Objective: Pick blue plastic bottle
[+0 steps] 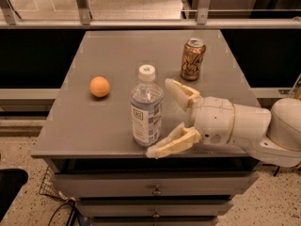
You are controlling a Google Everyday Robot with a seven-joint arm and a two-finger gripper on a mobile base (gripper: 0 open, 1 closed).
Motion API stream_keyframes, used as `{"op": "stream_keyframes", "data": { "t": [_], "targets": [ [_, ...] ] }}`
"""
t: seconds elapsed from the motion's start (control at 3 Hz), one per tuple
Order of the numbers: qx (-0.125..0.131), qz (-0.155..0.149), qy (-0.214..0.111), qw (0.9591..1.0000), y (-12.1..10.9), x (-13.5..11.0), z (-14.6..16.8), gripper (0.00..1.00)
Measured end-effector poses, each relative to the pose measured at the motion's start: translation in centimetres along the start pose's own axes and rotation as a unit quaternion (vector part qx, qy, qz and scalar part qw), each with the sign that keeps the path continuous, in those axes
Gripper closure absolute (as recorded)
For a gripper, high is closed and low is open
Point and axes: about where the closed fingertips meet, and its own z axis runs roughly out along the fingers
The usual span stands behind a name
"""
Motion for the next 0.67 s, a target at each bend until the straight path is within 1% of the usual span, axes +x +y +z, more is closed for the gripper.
{"op": "stream_keyframes", "data": {
  "t": [0.33,0.67],
  "targets": [
    [-0.011,-0.001,0.005,0.9999,0.4,0.5,1.0,0.15],
    [-0.026,-0.002,0.011,0.9996,0.9,0.9,2.2,0.38]
  ]
}}
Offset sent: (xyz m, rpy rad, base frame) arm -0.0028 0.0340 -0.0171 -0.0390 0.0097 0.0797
